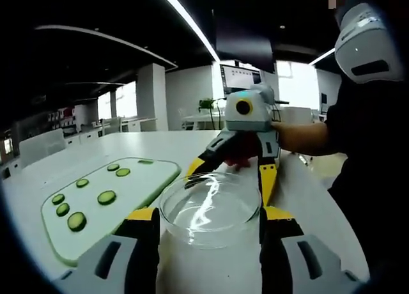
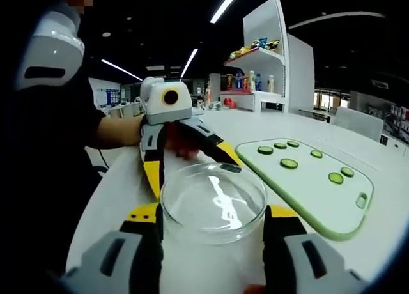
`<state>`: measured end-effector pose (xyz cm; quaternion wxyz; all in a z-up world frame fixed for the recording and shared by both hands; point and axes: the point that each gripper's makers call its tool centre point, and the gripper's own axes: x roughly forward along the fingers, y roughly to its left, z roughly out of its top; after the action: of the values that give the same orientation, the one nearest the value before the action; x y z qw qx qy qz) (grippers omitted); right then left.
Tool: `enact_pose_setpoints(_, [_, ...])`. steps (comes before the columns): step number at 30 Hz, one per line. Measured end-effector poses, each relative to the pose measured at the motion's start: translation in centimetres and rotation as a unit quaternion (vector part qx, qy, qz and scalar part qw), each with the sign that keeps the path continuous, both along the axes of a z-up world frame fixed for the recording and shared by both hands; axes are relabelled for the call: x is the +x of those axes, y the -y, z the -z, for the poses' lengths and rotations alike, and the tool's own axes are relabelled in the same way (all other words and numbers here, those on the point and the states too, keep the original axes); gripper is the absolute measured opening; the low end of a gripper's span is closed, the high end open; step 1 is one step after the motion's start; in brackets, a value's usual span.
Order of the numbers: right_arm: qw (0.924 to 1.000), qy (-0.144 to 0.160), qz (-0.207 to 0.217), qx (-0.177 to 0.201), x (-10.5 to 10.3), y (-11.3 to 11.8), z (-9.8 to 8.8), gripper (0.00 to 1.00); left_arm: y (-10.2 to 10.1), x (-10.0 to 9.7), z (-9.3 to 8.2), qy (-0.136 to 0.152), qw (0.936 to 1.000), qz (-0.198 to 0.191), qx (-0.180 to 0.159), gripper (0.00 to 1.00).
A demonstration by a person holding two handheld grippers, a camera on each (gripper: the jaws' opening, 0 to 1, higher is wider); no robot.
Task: Open the petri dish lid, add cucumber slices into the petri dish, and close the lid
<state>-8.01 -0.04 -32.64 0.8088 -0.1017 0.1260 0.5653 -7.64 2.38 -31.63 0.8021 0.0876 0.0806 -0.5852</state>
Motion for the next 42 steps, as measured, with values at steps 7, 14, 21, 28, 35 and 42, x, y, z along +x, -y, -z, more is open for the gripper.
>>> enact_pose_setpoints(7, [1.0, -0.008, 0.0, 0.006, -0.04, -0.01, -0.01, 0.6, 0.06, -0.04, 0.11, 0.005, 1.0, 0.001, 0.003, 0.63])
enact_pose_setpoints(14, [0.9999, -0.009, -0.001, 0.007, -0.22, -0.02, -0.09, 0.6, 0.08, -0.14, 0.05, 0.01, 0.9999, 0.002, 0.001, 0.63])
enact_pose_setpoints(21, [1.0, -0.004, -0.001, 0.007, -0.2, 0.07, -0.33, 0.6, 0.1, -0.18, 0.0, 0.01, 0.9999, 0.003, -0.001, 0.64])
enact_pose_setpoints(28, [0.9999, -0.004, -0.001, 0.014, -0.29, -0.05, -0.58, 0.6, 0.08, -0.21, 0.04, 0.009, 1.0, 0.003, 0.0, 0.64])
enact_pose_setpoints(35, [1.0, -0.003, -0.003, 0.007, -0.43, -0.14, -0.08, 0.6, 0.0, -0.26, 0.41, 0.012, 0.9999, 0.003, 0.009, 0.64])
enact_pose_setpoints(42, [1.0, 0.006, -0.006, 0.004, -0.49, -0.12, -0.26, 0.6, 0.04, -0.4, 0.24, 0.013, 0.9999, 0.005, 0.006, 0.64])
